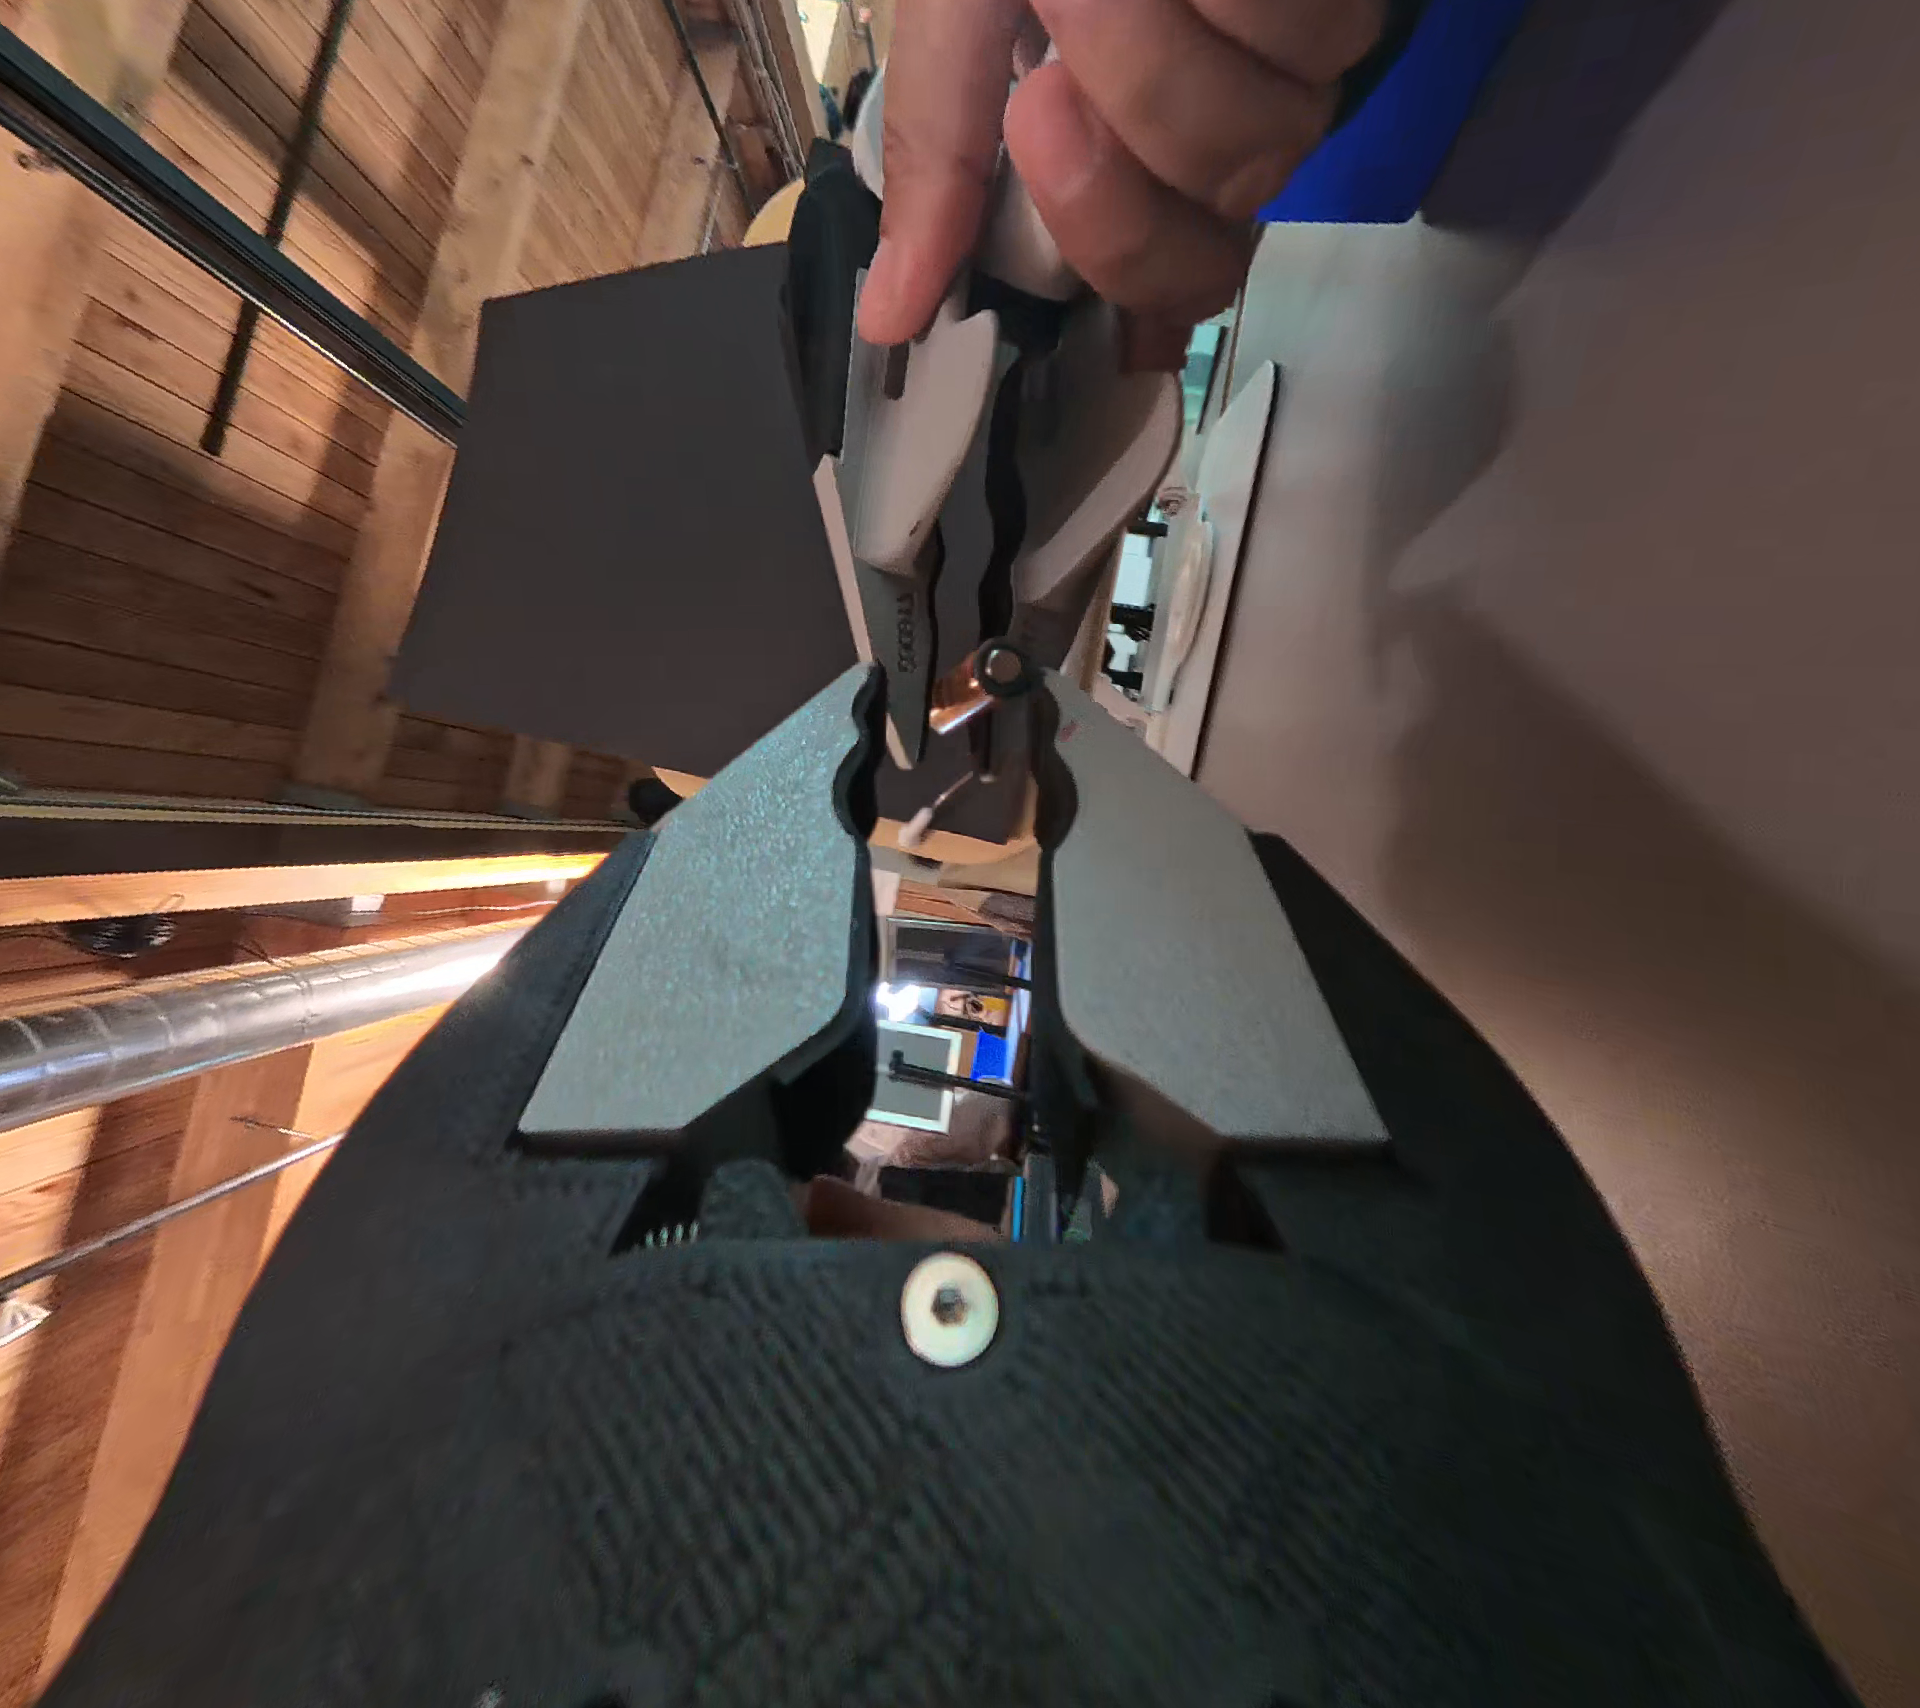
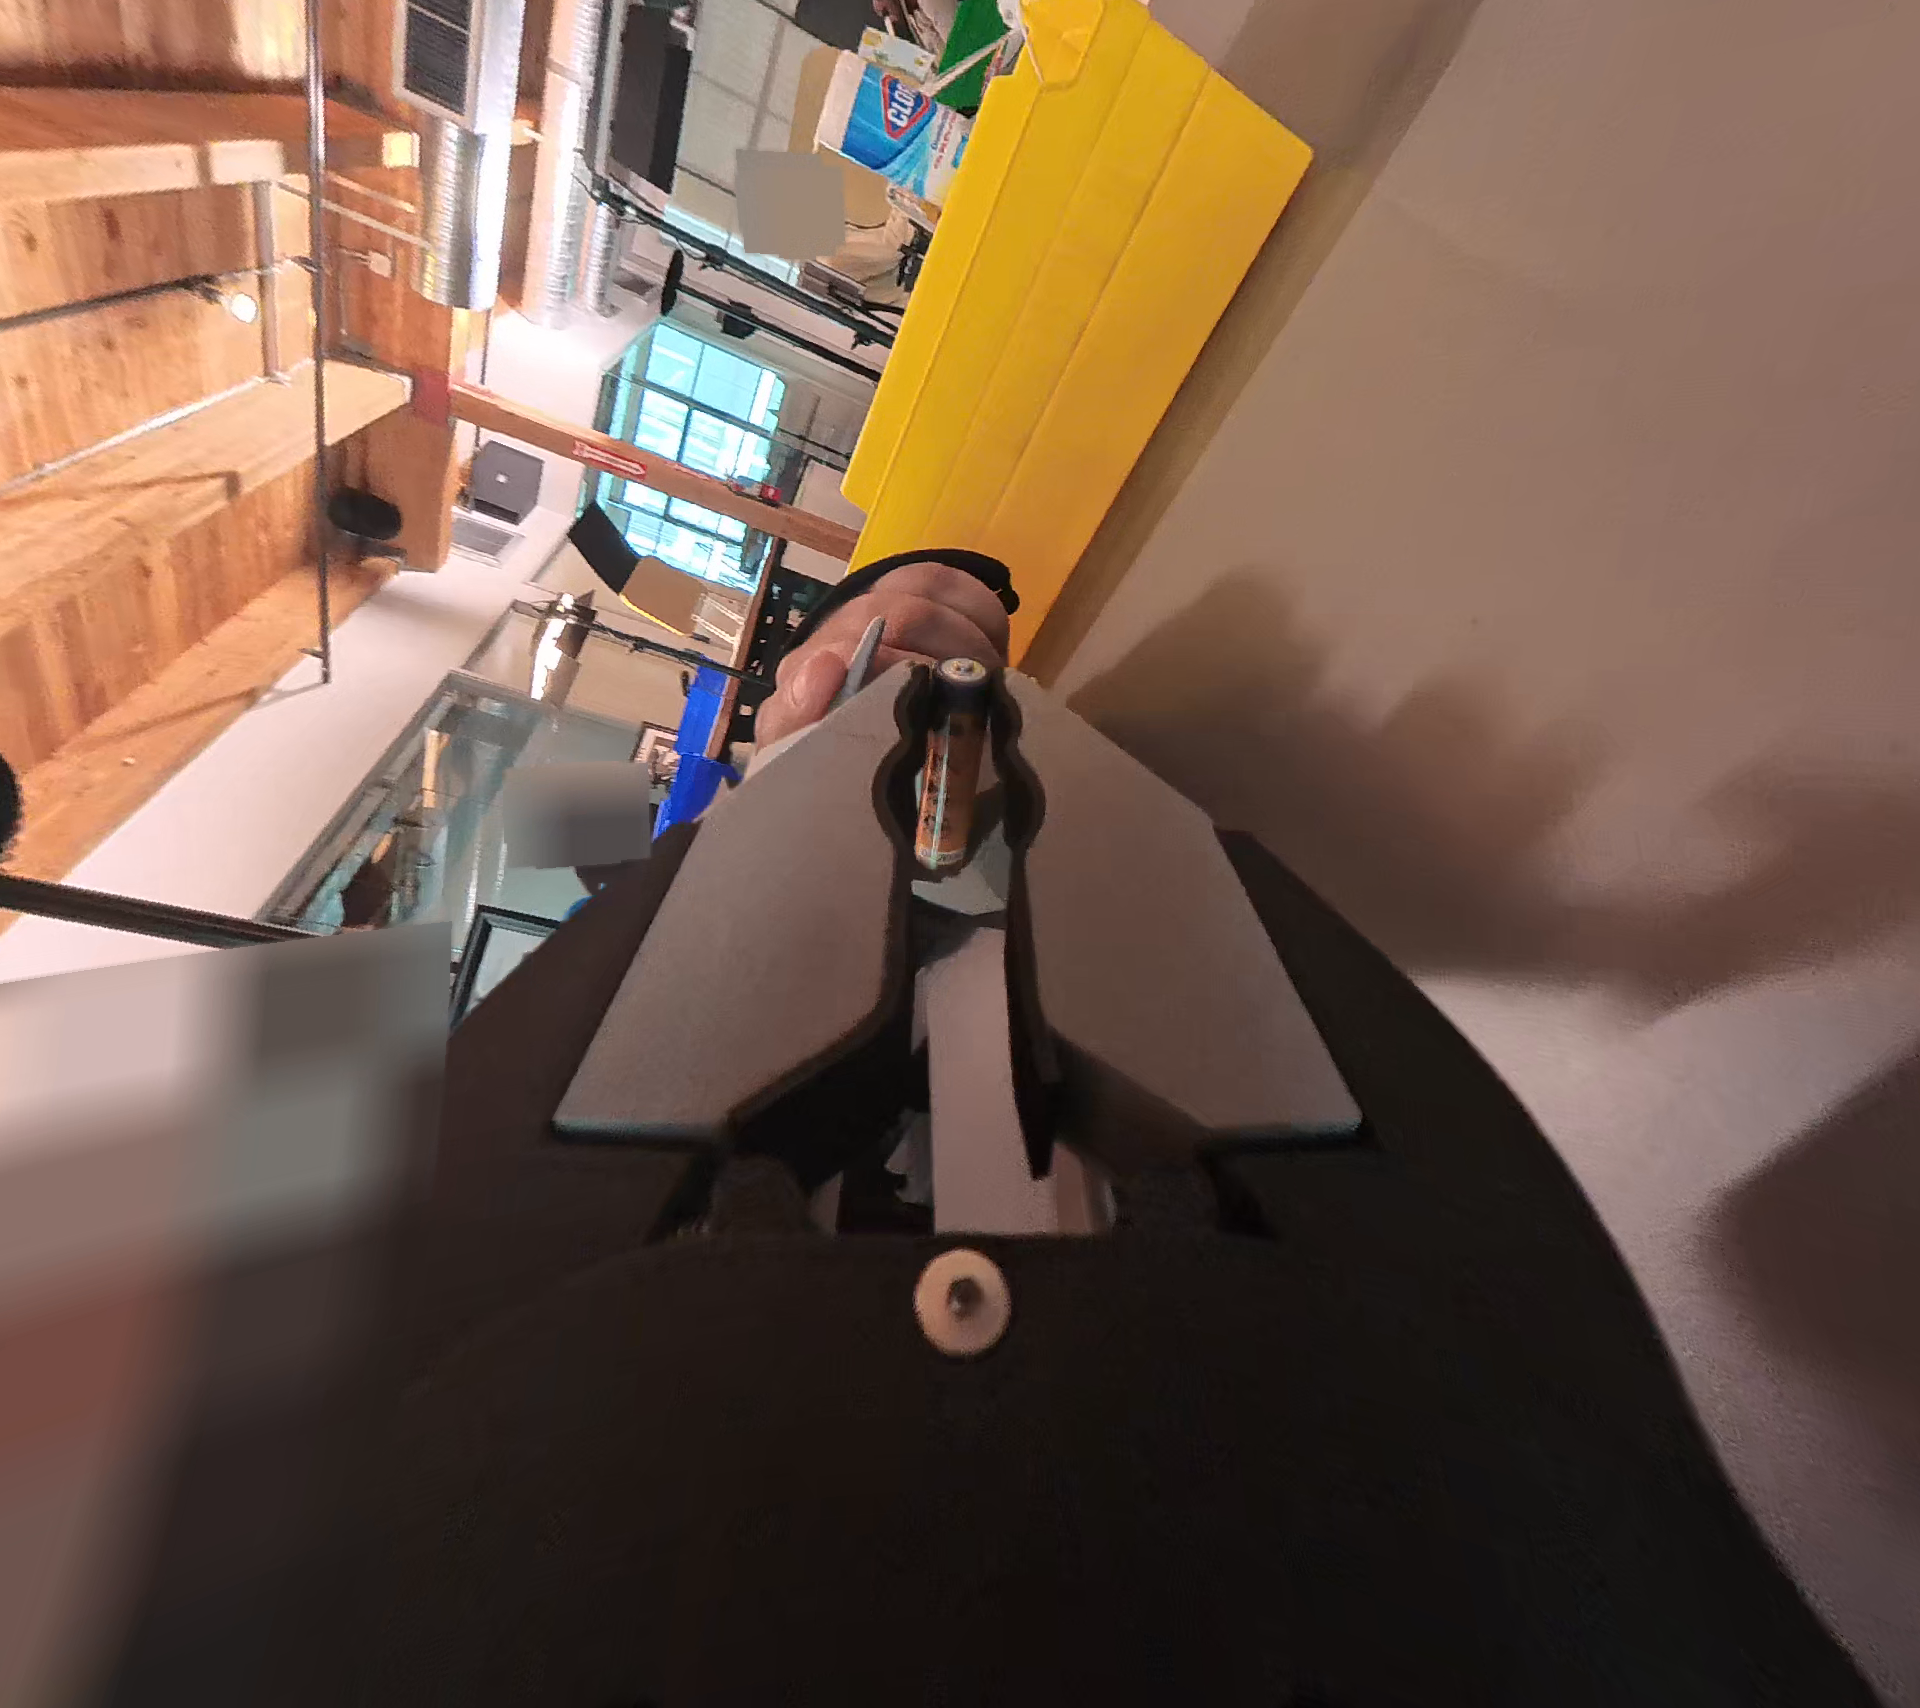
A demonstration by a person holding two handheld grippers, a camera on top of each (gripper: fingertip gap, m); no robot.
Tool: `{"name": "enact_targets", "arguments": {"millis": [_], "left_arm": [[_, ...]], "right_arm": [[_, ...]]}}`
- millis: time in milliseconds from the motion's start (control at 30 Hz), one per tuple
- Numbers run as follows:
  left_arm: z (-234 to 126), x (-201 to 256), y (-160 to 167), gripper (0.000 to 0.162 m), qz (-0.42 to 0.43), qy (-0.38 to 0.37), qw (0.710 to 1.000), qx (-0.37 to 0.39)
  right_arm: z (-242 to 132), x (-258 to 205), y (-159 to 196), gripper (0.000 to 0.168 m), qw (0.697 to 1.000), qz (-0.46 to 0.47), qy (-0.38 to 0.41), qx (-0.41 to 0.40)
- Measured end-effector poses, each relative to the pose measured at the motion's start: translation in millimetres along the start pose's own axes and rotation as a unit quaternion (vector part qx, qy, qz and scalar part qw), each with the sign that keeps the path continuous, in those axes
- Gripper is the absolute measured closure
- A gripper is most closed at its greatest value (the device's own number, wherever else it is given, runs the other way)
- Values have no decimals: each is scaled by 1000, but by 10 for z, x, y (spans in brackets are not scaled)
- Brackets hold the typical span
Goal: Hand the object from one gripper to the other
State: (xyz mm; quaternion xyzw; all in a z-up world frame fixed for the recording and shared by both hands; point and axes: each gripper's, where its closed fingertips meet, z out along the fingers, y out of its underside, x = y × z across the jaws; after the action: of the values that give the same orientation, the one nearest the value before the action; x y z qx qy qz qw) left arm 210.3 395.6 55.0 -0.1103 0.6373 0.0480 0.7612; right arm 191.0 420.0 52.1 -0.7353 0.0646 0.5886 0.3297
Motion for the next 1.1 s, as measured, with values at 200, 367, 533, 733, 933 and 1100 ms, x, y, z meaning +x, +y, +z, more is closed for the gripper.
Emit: {"name": "enact_targets", "arguments": {"millis": [200,367,533,733,933,1100], "left_arm": [[26,57,-82,153,-6,14,1000,7],[31,63,-62,154,-156,58,986,20],[24,-117,15,154,-366,80,926,43],[22,-299,274,154,-602,110,788,64],[90,-109,180,154,-731,213,642,87],[174,-59,254,153,-753,221,616,67]], "right_arm": [[60,-10,72,159,1000,6,-9,-17],[59,154,30,151,991,-107,77,-16],[-80,226,-198,137,951,-248,183,28],[-38,51,-112,136,930,-336,148,7],[114,115,-6,142,890,-421,172,-16],[94,213,-54,160,876,-430,218,-17]]}}
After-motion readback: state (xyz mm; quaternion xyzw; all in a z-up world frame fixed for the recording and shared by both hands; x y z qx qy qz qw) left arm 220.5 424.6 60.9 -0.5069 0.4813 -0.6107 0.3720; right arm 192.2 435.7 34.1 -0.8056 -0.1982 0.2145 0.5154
